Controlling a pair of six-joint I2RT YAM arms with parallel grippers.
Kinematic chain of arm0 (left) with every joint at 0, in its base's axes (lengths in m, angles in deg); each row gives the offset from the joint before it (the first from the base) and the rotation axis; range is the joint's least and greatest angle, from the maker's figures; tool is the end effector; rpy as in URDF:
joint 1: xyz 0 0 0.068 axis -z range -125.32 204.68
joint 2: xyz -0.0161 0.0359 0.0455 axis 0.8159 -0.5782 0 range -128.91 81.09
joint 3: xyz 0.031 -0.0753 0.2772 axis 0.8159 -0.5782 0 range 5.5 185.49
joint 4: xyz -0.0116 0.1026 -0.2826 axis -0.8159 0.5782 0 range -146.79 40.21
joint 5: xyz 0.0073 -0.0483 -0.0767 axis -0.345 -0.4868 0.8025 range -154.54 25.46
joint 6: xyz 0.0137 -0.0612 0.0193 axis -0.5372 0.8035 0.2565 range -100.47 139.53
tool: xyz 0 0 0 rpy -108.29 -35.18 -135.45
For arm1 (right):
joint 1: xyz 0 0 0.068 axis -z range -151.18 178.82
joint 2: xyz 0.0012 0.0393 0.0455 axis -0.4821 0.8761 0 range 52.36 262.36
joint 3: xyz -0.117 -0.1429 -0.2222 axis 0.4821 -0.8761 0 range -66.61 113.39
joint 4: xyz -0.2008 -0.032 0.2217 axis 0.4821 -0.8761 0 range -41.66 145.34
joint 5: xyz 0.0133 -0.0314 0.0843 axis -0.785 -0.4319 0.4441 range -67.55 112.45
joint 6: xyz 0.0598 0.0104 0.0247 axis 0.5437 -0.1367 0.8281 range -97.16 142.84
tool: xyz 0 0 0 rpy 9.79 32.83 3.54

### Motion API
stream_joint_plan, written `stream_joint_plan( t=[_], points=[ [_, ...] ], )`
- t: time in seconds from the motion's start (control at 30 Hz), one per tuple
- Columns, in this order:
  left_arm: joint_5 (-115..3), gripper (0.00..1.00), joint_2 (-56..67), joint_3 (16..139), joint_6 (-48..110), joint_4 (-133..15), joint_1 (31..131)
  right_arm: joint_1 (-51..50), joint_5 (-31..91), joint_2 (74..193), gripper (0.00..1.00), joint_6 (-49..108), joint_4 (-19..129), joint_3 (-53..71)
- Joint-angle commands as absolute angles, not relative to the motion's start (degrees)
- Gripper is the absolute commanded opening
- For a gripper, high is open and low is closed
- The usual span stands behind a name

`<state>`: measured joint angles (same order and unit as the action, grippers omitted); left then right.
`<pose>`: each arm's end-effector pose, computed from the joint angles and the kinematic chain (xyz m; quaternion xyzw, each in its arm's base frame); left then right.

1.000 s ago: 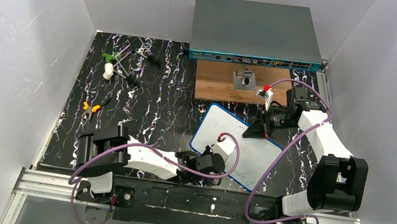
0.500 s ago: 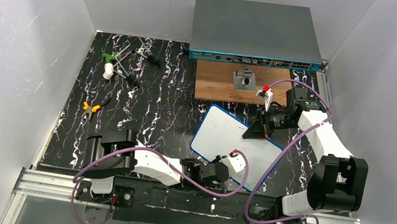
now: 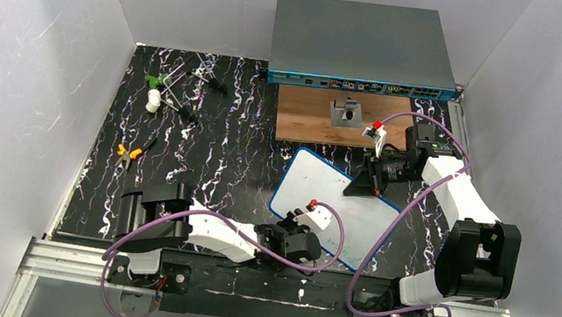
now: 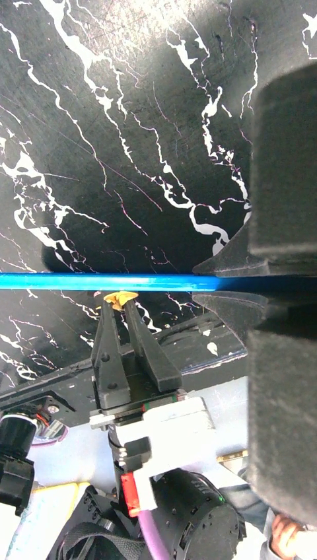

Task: Erase the whiteboard
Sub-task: Erase the whiteboard at the center of the board.

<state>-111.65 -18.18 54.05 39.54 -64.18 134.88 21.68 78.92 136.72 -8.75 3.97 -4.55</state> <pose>0.1006 -0.3606 0.1317 0.2851 0.8076 -0.0433 0.5145 0.3016 0.0810 0.2412 -0.3527 0.8004 0.4311 0.2215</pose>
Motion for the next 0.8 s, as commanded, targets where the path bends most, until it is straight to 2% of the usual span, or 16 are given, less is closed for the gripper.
stream_joint_plan(
  t=[0.0, 0.23, 0.33, 0.5, 0.77],
  points=[
    [-105.9, 0.0, -17.28, 51.16, 29.66, -75.92, 137.85, 21.44, 84.68, 135.68, 0.01, -7.5, 0.87, -4.12],
    [-105.2, 0.0, -25.1, 58.12, 26.76, -76.62, 141.28, 21.51, 84.76, 135.51, 0.01, -7.55, 0.82, -4.04],
    [-109.93, 0.0, -26.9, 59.94, 28.98, -73.56, 141.72, 21.53, 84.83, 135.35, 0.01, -7.6, 0.67, -4.03],
    [-121.05, 0.0, -23.64, 55.9, 36.03, -68.63, 140.7, 21.68, 85.03, 135.16, 0.01, -7.74, 0.67, -4.0],
    [-120.53, 0.0, -17.09, 49.11, 41.84, -67.16, 137.87, 21.79, 85.01, 135.16, 0.01, -7.66, 0.76, -4.12]
  ],
)
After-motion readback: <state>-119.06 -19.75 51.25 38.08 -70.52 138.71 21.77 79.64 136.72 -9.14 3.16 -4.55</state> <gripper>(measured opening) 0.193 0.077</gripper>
